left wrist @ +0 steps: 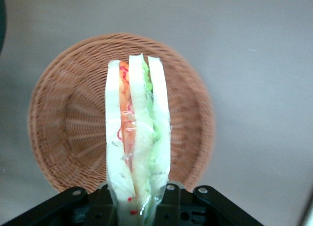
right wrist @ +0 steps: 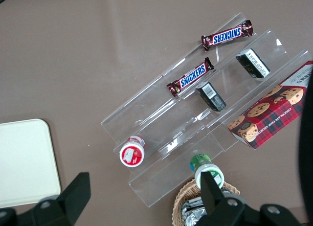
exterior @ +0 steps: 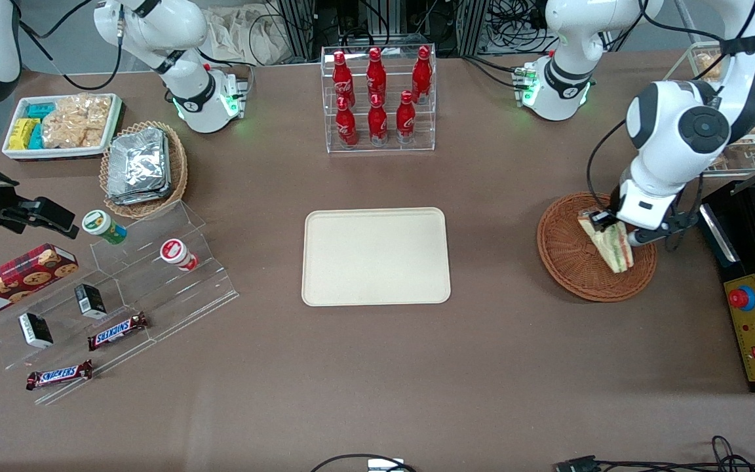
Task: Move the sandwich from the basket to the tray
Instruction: 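Lift the sandwich out of the basket toward the beige tray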
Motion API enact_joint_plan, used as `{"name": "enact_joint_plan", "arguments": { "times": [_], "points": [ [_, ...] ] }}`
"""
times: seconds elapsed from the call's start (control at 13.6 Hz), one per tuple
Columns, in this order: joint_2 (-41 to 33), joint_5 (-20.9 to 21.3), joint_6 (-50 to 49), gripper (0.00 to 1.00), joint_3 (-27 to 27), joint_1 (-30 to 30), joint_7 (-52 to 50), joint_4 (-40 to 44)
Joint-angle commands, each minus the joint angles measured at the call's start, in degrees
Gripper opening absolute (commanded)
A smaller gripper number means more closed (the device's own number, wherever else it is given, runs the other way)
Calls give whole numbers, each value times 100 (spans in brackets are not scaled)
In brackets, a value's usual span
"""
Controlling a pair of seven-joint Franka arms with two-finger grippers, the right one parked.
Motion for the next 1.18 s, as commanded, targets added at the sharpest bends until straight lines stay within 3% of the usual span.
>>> {"name": "enact_joint_plan", "arguments": {
  "times": [0.0,0.22,0.37,0.74,1.1],
  "points": [
    [62,54,-327,8,-542,-40,178,517],
    [272,54,-327,9,-1333,-40,126,886],
    [536,54,-327,18,-1755,-49,73,1098],
    [1246,88,-283,18,-2486,-189,-243,1590],
    [2512,1176,-265,19,-2478,-962,-1418,2257]
  ]
}}
